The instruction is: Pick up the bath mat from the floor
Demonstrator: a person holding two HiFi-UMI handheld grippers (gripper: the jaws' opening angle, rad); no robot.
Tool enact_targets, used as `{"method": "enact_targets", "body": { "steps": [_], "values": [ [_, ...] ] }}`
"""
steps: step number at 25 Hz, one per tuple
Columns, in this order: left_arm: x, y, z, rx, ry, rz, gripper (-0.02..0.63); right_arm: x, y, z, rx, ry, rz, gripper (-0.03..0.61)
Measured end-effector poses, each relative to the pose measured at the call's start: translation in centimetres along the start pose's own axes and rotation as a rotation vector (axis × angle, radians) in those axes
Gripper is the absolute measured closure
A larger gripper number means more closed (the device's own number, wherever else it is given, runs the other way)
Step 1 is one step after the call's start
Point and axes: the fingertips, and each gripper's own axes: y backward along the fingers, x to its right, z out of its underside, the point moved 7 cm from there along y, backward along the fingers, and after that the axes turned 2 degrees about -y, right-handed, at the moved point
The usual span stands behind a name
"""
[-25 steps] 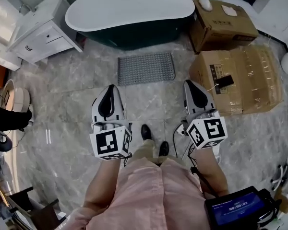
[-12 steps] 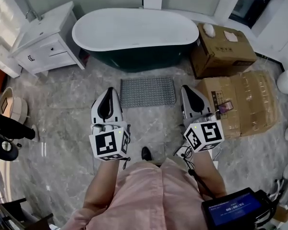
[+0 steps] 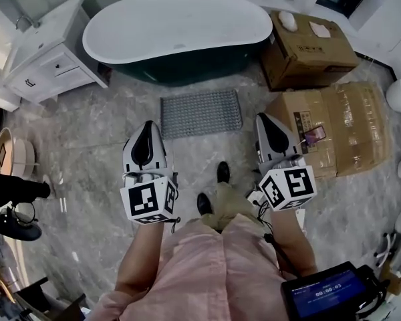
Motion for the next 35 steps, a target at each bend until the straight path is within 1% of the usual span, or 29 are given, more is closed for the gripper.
{"method": "enact_targets", "body": {
  "steps": [5,10,16,22,29,32,35],
  "values": [
    [0.0,-2.2,0.1,-0.034,-0.019,-0.001,0.589,1.3,-2.4,0.5,-0.015,-0.021,-0.006,0.561],
    [0.9,-6.5,0.3,-0.067,-0.041,-0.018,0.589,4.6,-6.1,0.9,-0.032,-0.033,-0.04,0.561],
    [2.1,-11.2,0.3,-0.097,-0.074,-0.016,0.589,8.6,-9.4,1.0,-0.031,-0.078,-0.028,0.56],
    [4.4,-16.6,-1.5,-0.081,-0.121,-0.017,0.589,13.6,-12.6,-0.2,0.001,-0.091,-0.043,0.561],
    [3.8,-17.7,-3.6,-0.04,-0.145,-0.037,0.589,13.9,-14.2,-1.7,0.046,-0.111,-0.049,0.561],
    [4.6,-18.7,-4.0,-0.028,-0.148,-0.056,0.589,15.2,-15.1,-2.0,0.053,-0.112,-0.069,0.561],
    [5.1,-19.6,-4.1,-0.034,-0.154,-0.076,0.589,16.5,-16.4,-2.4,0.057,-0.117,-0.087,0.56]
  ]
}}
